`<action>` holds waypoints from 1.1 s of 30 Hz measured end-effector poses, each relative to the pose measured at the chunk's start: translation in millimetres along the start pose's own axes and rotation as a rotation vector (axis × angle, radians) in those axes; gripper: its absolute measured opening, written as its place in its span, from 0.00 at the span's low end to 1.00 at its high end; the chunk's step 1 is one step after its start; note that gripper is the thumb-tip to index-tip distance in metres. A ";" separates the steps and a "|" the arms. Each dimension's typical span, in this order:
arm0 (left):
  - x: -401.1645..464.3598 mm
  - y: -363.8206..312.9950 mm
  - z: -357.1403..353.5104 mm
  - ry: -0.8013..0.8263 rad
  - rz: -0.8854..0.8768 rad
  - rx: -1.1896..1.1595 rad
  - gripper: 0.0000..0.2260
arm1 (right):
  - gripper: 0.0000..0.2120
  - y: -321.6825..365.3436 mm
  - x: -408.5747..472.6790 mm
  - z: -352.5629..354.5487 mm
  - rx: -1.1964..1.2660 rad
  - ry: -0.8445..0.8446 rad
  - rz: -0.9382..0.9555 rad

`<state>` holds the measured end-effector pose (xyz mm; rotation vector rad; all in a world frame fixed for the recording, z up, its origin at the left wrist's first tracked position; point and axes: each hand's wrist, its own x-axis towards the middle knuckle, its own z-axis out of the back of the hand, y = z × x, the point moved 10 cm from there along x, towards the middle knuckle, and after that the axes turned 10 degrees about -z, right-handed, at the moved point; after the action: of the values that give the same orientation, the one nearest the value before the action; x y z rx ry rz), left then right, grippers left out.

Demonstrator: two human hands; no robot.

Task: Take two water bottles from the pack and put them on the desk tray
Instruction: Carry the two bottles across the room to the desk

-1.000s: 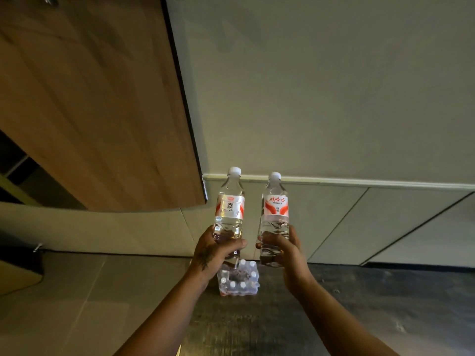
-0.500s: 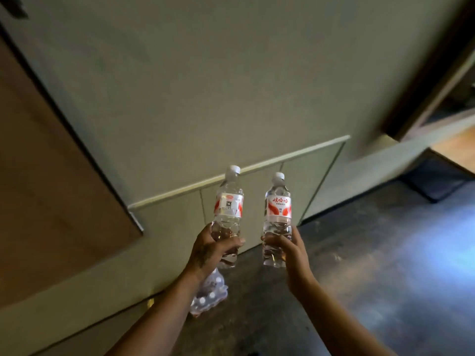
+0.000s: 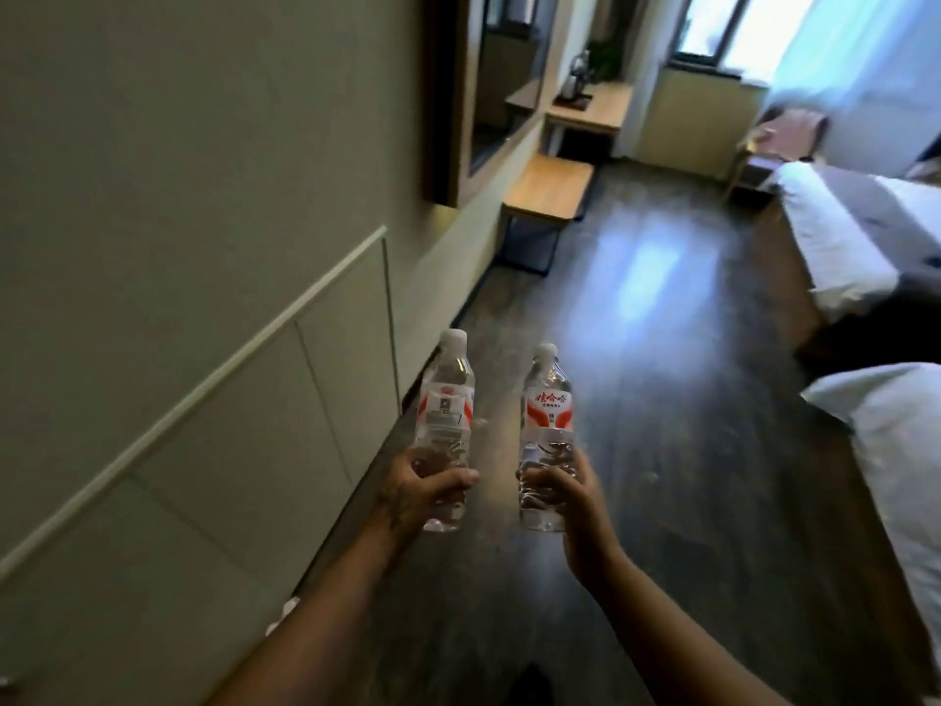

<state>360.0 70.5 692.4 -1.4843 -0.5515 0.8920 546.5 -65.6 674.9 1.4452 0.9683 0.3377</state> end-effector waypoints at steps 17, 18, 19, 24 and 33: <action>-31.1 -15.5 -250.9 0.410 -0.049 0.104 0.35 | 0.26 -2.3 -94.9 235.0 0.169 -0.391 0.047; -33.5 -14.6 -259.2 0.410 -0.050 0.102 0.38 | 0.26 -3.3 -96.5 243.0 0.172 -0.392 0.041; -34.6 -14.0 -262.8 0.410 -0.050 0.103 0.40 | 0.26 -4.8 -96.8 247.1 0.176 -0.393 0.036; -45.3 -12.2 -303.5 0.392 -0.029 0.109 0.37 | 0.26 -13.9 -97.0 292.0 0.197 -0.381 0.011; -56.6 4.8 -342.4 0.343 0.011 0.123 0.34 | 0.26 -35.6 -90.9 335.0 0.229 -0.337 -0.045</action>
<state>597.6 -182.3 680.2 -1.4872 -0.2314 0.6477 721.6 -362.6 621.3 1.6212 0.7803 -0.0533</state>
